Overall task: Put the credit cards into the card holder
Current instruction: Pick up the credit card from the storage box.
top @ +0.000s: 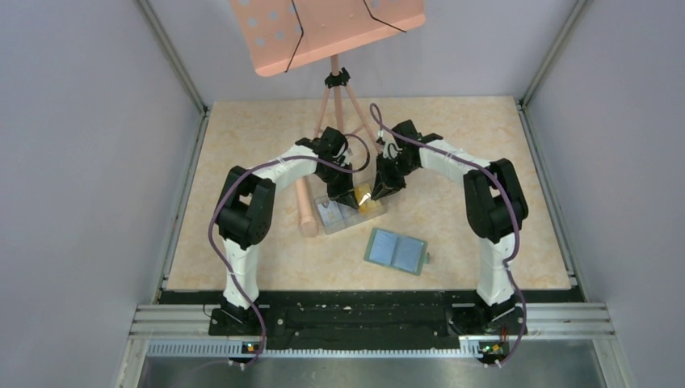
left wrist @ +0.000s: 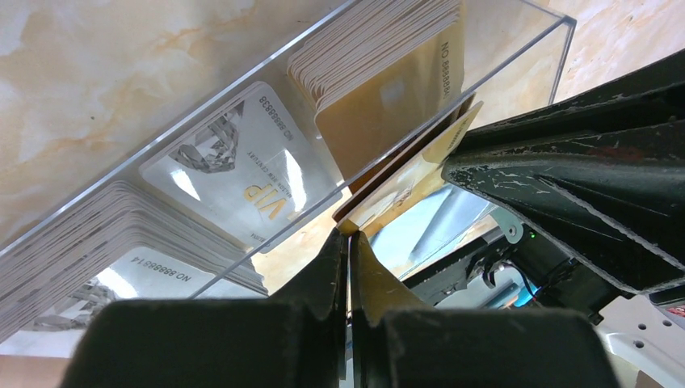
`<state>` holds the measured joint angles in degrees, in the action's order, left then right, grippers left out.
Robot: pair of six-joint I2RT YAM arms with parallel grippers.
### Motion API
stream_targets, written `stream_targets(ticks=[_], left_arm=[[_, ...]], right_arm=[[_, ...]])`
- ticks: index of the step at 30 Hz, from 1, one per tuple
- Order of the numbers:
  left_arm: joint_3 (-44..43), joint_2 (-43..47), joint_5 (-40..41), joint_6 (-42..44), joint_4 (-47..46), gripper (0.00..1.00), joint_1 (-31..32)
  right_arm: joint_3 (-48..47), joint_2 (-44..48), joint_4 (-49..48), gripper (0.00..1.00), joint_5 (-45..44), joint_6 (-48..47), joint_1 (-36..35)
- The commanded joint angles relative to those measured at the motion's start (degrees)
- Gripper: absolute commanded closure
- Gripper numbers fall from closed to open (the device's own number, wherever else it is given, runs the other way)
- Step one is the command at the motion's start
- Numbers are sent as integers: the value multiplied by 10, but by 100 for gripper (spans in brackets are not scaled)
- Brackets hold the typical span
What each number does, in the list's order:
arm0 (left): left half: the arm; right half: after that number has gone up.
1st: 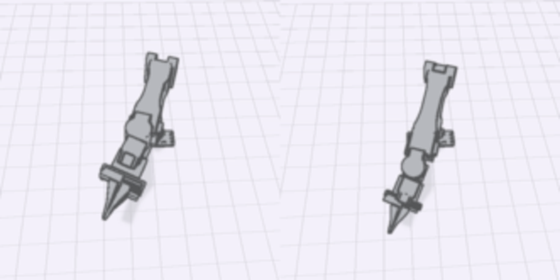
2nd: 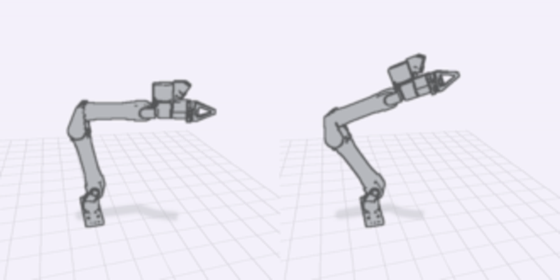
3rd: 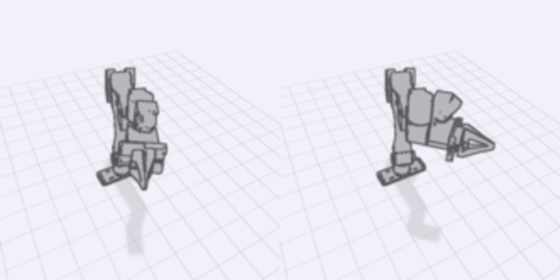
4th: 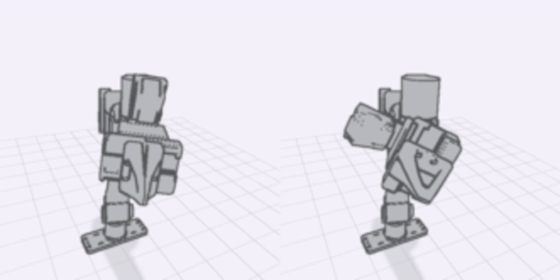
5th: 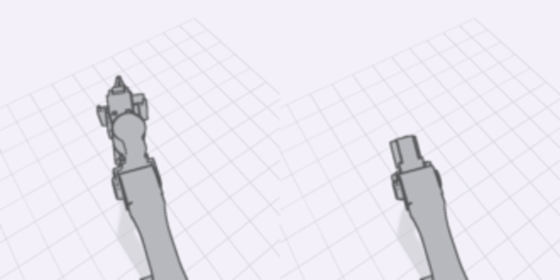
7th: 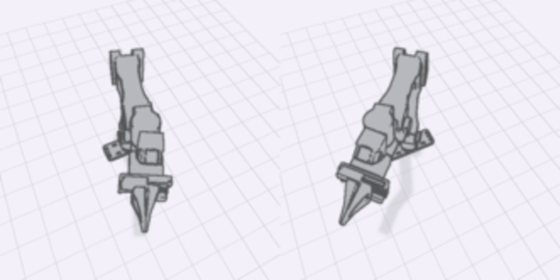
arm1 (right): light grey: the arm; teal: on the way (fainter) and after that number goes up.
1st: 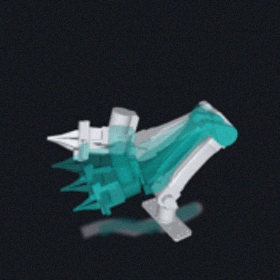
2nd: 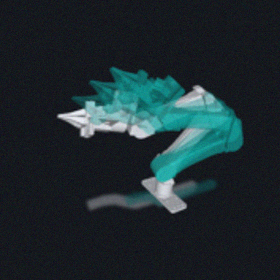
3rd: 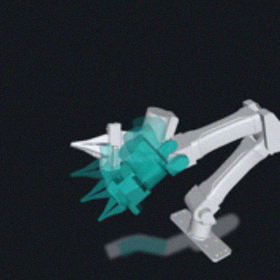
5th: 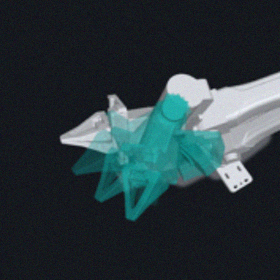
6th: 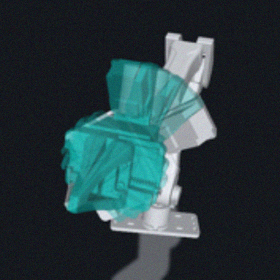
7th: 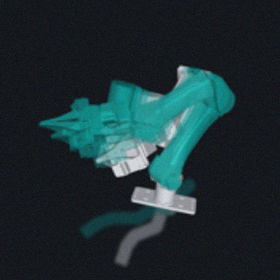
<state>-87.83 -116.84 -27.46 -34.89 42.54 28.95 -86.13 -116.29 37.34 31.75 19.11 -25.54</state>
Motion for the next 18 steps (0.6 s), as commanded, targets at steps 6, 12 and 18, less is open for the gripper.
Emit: stream_targets(ticks=[6, 12, 18], left_arm=[[1, 14, 5, -2, -23, 100, 12], [0, 7, 2, 0, -21, 100, 12], [-1, 3, -4, -1, -24, 100, 12]], right_arm=[[-5, 52, -35, 88, 42, 23, -1], [-6, 64, -35, 90, 49, 29, -2], [-10, 69, -24, 100, 40, 23, -3]])
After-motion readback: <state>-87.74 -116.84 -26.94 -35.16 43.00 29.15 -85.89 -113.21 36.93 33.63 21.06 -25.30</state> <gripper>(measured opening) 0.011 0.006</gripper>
